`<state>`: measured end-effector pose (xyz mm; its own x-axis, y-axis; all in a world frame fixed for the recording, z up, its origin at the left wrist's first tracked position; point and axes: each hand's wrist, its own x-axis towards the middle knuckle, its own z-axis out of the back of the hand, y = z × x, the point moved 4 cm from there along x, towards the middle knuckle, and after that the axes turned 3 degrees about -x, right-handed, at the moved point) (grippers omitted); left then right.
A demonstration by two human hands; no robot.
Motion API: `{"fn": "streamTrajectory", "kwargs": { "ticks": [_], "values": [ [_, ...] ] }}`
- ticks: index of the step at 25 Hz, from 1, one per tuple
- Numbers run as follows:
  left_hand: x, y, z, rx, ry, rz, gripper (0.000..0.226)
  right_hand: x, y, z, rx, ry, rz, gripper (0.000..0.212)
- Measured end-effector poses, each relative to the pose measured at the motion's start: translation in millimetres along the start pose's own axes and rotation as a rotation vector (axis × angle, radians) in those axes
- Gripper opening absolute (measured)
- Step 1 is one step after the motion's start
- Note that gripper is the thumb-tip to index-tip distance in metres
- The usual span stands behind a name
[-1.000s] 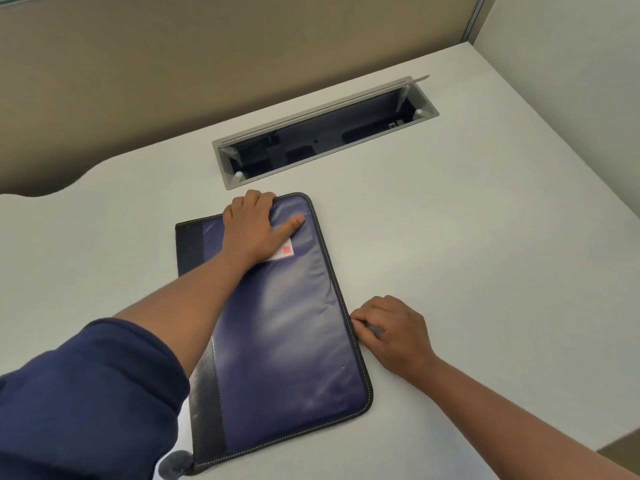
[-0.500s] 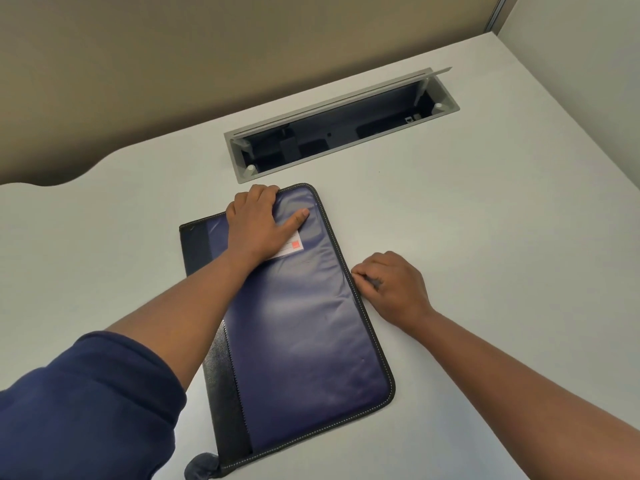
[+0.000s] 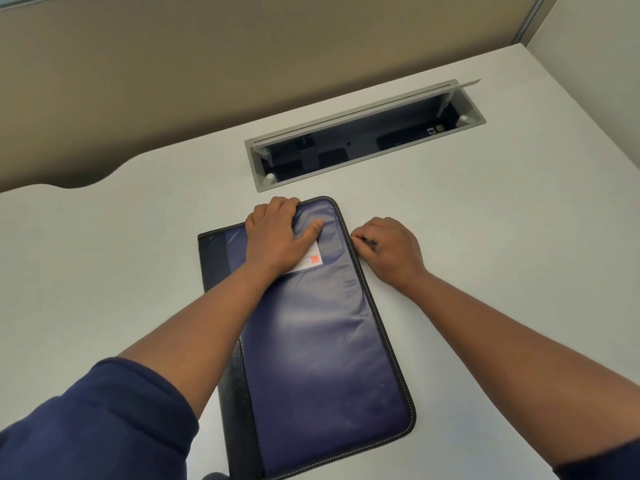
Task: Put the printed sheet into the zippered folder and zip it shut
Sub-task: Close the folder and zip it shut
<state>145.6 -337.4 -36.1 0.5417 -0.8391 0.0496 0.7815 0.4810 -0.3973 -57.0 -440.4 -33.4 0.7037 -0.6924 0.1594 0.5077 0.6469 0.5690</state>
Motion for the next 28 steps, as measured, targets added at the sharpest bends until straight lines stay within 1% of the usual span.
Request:
{"fn": "streamTrajectory", "kwargs": {
  "ticks": [7,11,14,17,20,22,25,28],
  "values": [
    [1.2,1.7,-1.4,-0.006,-0.014,0.003,0.061,61.6,6.0,-5.3,0.007,0.018,0.076,0.012],
    [0.8,2.9,-3.3,-0.022,-0.003,0.001,0.057,89.6,10.7,-9.2,-0.035,0.078,0.166,0.013],
    [0.9,1.9,-2.4,-0.061,0.003,0.016,0.049,110.8,18.6,-12.0,-0.022,0.177,0.214,0.015],
    [1.7,0.2,-2.1,-0.094,0.012,0.022,0.04,134.6,31.8,-19.0,-0.032,0.358,0.206,0.015],
    [11.0,-0.5,3.6,-0.15,0.036,0.102,0.044,147.8,36.4,-24.5,0.0,0.478,0.113,0.013],
    [23.6,-4.1,8.3,-0.151,0.081,0.155,0.046,146.9,33.6,-24.1,0.077,0.487,0.014,0.009],
    [41.4,-11.9,8.9,-0.241,0.209,0.226,0.034,137.9,28.9,-21.8,0.278,0.485,-0.152,0.01],
    [51.3,-11.6,7.5,-0.443,0.285,0.335,0.024,129.5,28.3,-21.3,0.41,0.455,-0.266,0.014]
  ]
}}
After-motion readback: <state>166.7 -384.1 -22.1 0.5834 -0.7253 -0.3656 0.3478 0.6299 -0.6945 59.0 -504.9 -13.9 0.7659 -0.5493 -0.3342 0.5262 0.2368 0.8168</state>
